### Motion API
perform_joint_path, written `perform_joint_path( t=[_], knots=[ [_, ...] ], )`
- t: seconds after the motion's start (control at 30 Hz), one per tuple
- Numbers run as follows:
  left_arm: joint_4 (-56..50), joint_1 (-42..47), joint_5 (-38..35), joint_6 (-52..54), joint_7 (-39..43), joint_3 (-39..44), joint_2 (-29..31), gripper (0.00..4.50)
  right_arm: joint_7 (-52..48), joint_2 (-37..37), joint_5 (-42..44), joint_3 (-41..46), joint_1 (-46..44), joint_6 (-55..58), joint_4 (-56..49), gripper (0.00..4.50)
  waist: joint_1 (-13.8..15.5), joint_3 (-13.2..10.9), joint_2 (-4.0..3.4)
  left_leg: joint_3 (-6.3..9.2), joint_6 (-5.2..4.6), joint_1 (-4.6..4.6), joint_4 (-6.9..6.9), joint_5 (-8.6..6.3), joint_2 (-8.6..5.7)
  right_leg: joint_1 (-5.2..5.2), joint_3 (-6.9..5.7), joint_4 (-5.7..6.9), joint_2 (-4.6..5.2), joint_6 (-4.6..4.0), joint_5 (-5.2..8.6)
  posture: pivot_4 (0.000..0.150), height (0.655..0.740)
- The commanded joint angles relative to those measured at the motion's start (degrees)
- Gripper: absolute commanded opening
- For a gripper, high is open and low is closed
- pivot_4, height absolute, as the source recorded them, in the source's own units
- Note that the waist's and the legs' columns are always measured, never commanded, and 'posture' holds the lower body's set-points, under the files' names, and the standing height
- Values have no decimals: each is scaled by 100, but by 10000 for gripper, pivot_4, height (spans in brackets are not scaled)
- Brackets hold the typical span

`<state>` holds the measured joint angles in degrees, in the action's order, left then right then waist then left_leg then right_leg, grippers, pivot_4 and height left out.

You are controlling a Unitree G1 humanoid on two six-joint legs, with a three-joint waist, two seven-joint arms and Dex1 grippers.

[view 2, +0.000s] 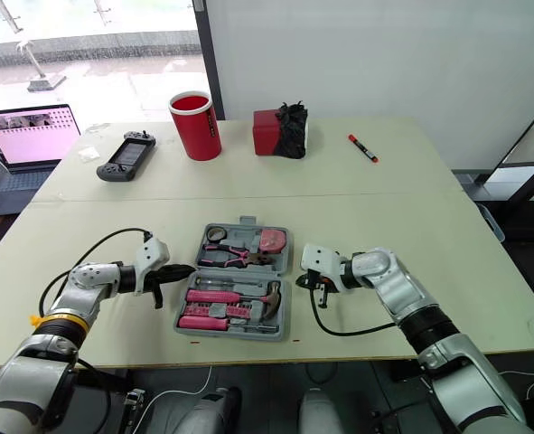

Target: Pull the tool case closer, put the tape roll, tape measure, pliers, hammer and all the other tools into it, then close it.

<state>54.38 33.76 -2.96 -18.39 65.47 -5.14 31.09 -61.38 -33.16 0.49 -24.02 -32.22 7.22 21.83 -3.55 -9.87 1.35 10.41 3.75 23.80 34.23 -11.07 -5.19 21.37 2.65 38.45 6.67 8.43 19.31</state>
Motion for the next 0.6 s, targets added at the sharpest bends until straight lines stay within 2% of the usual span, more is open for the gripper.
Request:
perform_joint_path(
  t=[0.03,0.17,0.6],
  knots=[
    [-95,118,54,-51,171,-92,-125,0,-4,266,-130,42,-262,-386,235,241,-38,0,-1,1,1,0,1,1,-1,0,0,2,0,0,0,1500,7400],
    [-465,-16,110,90,347,-270,-216,0,-39,534,-141,113,-363,-630,433,241,-43,0,-1,3,1,0,2,1,-1,-1,0,4,0,0,0,1500,7400],
    [-1470,-691,91,764,531,-383,-48,0,-30,690,-322,210,-362,-578,440,241,-57,3,-5,2,2,-9,2,1,0,-1,2,13,0,0,0,1500,7400]
  ],
)
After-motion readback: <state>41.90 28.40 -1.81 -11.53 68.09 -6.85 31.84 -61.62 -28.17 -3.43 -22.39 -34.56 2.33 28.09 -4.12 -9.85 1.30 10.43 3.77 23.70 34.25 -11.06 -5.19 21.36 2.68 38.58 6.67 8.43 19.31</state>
